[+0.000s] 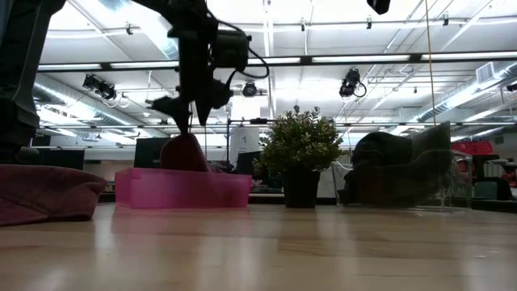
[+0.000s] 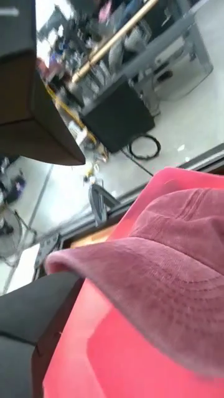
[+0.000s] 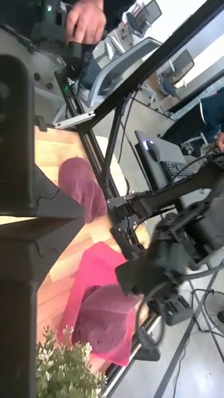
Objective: Pick & Place hat
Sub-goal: Put the right red cap into the red bin, then put the red cap into the red bin
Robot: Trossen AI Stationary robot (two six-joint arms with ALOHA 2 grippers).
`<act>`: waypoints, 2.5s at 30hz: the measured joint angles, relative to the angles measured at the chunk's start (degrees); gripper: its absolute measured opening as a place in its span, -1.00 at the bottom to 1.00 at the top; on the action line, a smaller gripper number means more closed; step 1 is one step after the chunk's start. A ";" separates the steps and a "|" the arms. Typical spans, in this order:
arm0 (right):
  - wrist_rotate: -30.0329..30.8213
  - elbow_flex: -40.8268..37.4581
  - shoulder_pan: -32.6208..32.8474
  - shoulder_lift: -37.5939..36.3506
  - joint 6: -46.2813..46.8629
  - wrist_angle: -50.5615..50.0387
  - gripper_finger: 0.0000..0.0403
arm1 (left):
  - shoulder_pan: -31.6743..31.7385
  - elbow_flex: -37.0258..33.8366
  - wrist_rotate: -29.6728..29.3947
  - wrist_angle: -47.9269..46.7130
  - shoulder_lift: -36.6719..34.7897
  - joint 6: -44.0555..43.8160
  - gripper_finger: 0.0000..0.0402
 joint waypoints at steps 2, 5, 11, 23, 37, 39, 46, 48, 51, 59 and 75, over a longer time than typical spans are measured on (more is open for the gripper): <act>-0.16 0.00 0.00 0.00 0.00 -0.02 -0.98 | -0.41 3.00 1.57 -3.57 0.00 -2.69 0.46; -0.21 0.02 0.00 0.00 -0.13 -0.09 -0.98 | -1.06 8.15 6.31 -9.86 0.00 -5.74 0.46; -0.27 0.02 0.00 0.00 -0.85 -0.37 -0.98 | -2.96 17.87 18.64 -20.16 0.00 -12.56 0.46; -0.12 0.02 0.00 0.00 0.02 -0.84 -0.92 | -10.73 22.56 47.83 -25.83 0.11 -46.87 0.46; -0.10 -3.83 0.00 -0.02 0.00 -0.80 -0.84 | -23.22 21.47 47.06 -25.91 0.89 -86.00 0.46; -0.18 -4.81 0.00 0.02 0.00 -0.92 -0.84 | -24.06 21.47 45.71 -25.87 0.88 -89.45 0.46; -1.86 -6.05 0.00 0.00 -0.38 -0.70 -0.84 | -29.86 21.47 36.41 -25.80 0.90 -101.51 0.46; -2.24 -6.05 0.00 0.00 -0.63 -0.66 -0.84 | -32.39 21.47 31.86 -25.59 0.90 -105.49 0.46; -2.97 -6.05 0.02 0.00 -1.81 -0.60 -0.84 | -35.29 21.47 29.95 -25.83 0.90 -107.36 0.45; -3.15 -6.05 0.00 0.00 -3.02 0.83 -0.84 | -40.35 9.76 31.69 -25.83 -2.15 -118.09 0.35; -3.13 -6.05 0.00 0.00 -1.98 1.46 -0.84 | -41.48 -21.52 41.82 -10.04 -23.40 -135.65 0.32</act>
